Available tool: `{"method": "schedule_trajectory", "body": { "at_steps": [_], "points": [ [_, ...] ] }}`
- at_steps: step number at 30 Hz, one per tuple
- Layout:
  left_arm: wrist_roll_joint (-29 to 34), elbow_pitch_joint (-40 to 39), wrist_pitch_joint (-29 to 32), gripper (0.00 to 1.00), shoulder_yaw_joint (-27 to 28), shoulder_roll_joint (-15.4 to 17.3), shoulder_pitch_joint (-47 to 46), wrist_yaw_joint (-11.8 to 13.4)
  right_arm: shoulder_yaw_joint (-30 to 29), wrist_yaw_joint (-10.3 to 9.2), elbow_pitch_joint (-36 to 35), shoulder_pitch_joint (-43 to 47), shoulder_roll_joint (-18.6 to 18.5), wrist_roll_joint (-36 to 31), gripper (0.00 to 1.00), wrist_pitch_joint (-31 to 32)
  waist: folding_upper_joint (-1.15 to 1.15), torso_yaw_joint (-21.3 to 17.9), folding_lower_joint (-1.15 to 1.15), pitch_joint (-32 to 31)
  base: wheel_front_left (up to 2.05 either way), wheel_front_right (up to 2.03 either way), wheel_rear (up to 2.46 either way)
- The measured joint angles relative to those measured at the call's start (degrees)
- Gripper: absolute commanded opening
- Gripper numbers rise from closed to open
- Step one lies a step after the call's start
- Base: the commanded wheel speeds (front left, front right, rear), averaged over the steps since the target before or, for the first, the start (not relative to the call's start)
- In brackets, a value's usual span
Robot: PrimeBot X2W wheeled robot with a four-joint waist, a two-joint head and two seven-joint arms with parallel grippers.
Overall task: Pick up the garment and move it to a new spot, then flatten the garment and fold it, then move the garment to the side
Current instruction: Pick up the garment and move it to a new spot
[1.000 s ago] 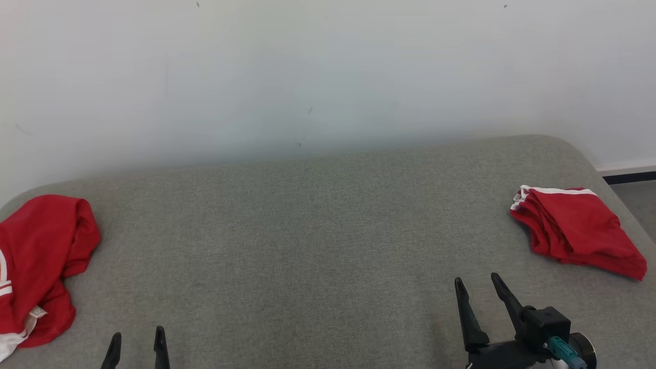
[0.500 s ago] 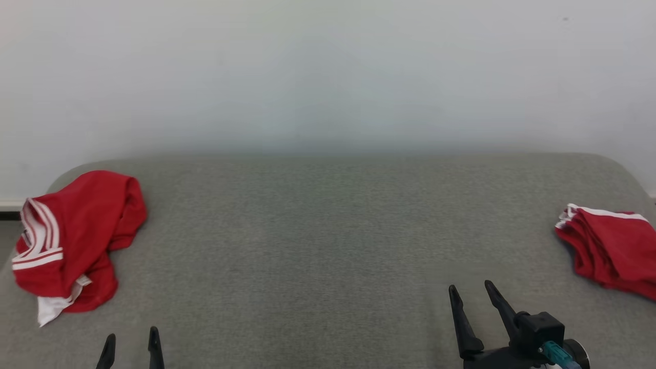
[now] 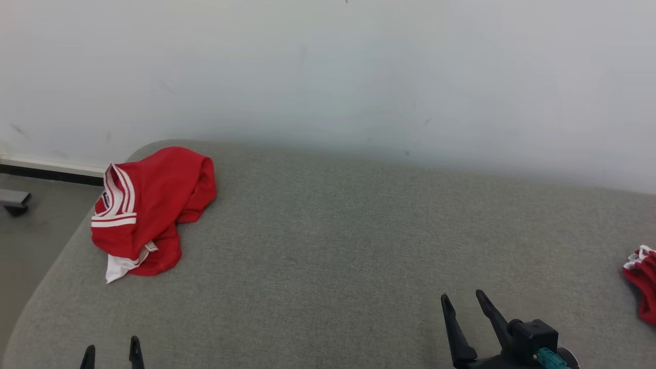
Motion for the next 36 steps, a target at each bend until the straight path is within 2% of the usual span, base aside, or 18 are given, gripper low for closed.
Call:
{"method": "schedule_trajectory", "body": {
  "at_steps": [10, 25, 32, 36],
  "points": [
    [0.2, -0.46, 0.0, 1.0, 1.56, 0.37, 0.92, -0.38, 0.67, 0.0, 0.59, 0.16, 0.02, 0.78, 1.0, -0.1, 0.0, 3.9, 0.0, -0.58, 0.0, 0.0, 0.0],
    [0.21, 1.4, 0.0, 1.0, 2.37, 0.43, 0.34, -0.84, 0.69, 0.0, 0.7, 0.14, 0.03, 1.04, 1.0, -0.29, 0.0, 2.97, 0.0, 0.13, 0.0, 0.0, 0.0],
    [-0.54, 8.08, 2.86, 1.0, 2.34, 3.46, -8.63, -1.37, 0.56, 0.0, -0.14, 0.64, 0.03, 0.54, 1.0, -0.02, 0.0, 2.31, 0.0, 1.52, 0.0, 0.0, 0.0],
    [-4.04, 14.15, 7.51, 1.0, 4.05, 4.66, -15.28, -1.38, 0.66, 0.0, -1.38, 0.55, 0.02, -0.87, 1.0, 1.14, 0.01, 1.42, 0.0, 2.89, 0.0, 0.0, 0.0]
  ]
}}
